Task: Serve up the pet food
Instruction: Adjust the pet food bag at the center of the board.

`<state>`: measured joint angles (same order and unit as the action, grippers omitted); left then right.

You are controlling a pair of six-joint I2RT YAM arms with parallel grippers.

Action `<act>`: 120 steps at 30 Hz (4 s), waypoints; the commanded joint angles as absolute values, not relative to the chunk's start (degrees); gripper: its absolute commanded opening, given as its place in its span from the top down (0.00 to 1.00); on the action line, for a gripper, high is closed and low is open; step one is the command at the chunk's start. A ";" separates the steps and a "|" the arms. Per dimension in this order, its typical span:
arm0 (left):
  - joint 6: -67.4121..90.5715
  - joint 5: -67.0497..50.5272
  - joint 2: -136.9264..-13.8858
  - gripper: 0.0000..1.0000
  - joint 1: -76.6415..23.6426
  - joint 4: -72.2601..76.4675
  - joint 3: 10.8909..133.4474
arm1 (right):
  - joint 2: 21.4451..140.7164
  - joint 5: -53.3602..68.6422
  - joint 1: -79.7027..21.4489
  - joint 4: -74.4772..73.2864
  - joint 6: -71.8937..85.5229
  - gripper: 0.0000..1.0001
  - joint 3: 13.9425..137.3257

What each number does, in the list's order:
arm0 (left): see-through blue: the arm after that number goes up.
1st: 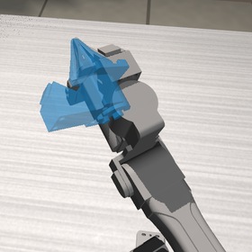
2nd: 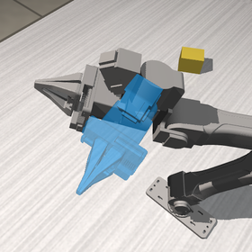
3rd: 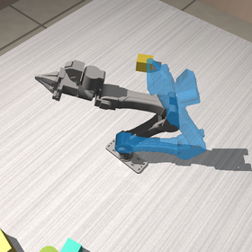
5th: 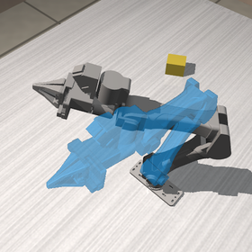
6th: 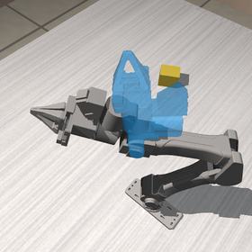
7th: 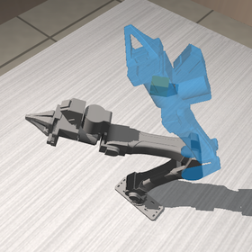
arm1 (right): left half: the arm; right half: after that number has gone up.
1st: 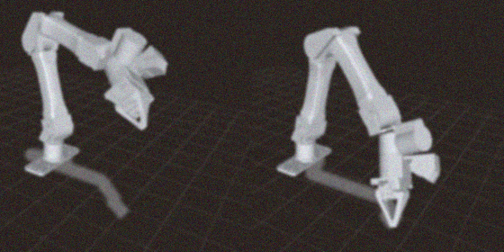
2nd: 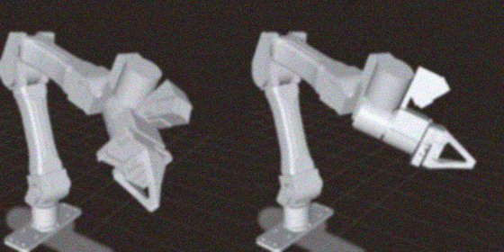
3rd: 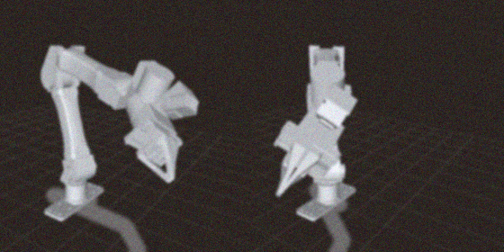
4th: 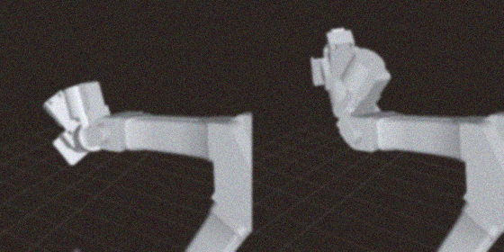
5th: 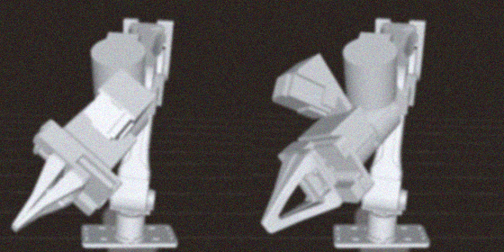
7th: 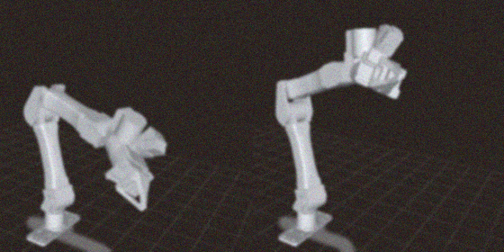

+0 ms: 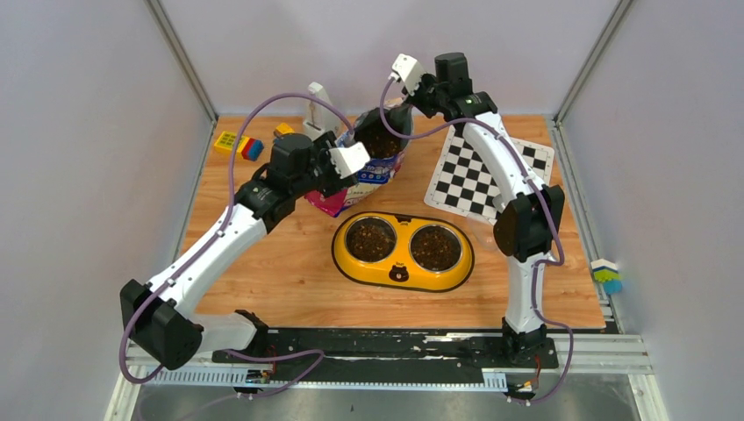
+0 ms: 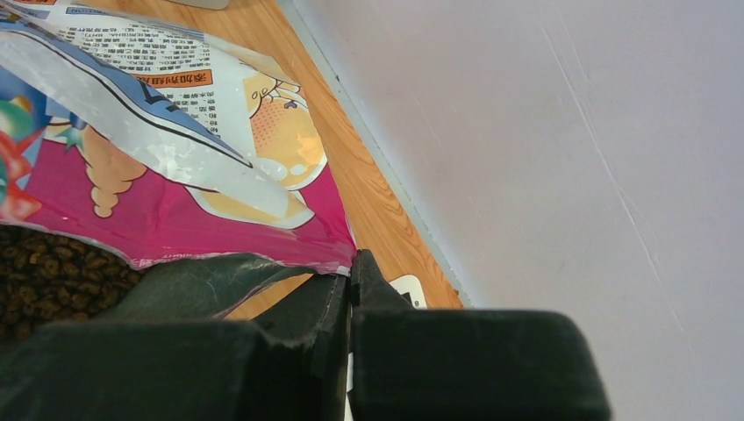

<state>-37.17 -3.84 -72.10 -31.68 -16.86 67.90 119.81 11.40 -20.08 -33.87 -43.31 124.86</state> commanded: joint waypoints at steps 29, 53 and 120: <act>-36.81 2.15 -74.64 1.00 -33.31 -11.03 70.90 | 109.68 12.99 -17.74 -27.63 -42.18 1.00 121.23; -19.47 -11.18 -88.43 0.22 -18.46 -14.03 90.15 | 102.54 11.99 -14.06 -22.70 -30.49 1.00 113.68; -32.74 2.37 -94.24 1.00 -22.77 -36.20 121.34 | 98.61 7.29 -14.09 -11.90 -28.69 1.00 111.79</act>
